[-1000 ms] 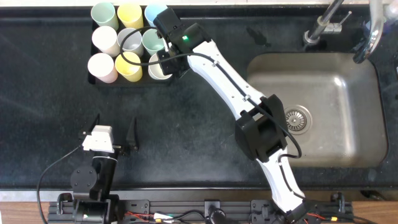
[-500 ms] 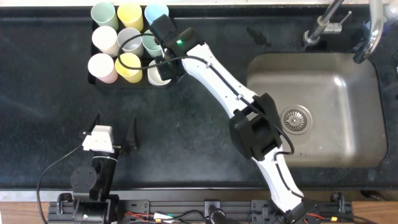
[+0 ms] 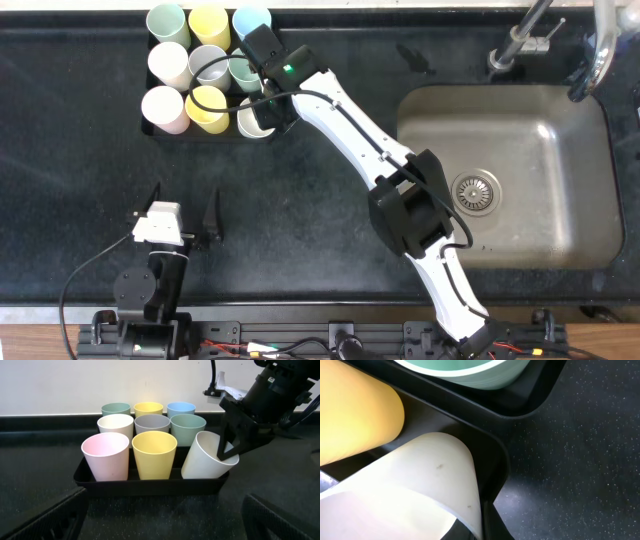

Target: Store Cups

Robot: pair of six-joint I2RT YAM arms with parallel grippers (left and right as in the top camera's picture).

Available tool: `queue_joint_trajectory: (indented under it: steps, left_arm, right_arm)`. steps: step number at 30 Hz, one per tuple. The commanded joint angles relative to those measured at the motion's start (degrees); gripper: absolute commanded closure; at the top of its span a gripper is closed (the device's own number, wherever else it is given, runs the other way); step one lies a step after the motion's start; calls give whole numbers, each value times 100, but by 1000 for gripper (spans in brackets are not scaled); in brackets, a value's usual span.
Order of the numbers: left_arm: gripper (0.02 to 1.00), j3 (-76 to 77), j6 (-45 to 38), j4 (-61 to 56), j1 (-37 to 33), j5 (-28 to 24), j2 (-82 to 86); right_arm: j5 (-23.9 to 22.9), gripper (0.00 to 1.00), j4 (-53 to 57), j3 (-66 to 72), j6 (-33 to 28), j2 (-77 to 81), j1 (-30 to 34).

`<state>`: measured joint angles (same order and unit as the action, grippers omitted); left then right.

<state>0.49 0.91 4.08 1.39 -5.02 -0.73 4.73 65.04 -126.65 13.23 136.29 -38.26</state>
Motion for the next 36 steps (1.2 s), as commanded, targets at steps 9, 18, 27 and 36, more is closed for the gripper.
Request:
queue_joint_trajectory:
  steps: [9, 18, 27, 36]
  left_arm:
    - [18, -4, -7, 20, 7, -92, 57]
    - [18, -4, -7, 20, 7, -92, 57]
    - [18, -4, -4, 20, 7, -92, 57]
    - [20, -4, -7, 20, 7, -92, 57]
  right_arm:
    - [-328, 919, -129, -205, 208, 26, 33]
    - [-330, 915, -210, -208, 208, 26, 42]
    - [-323, 849, -201, -208, 205, 26, 42]
    - [-273, 776, -201, -208, 199, -37, 42]
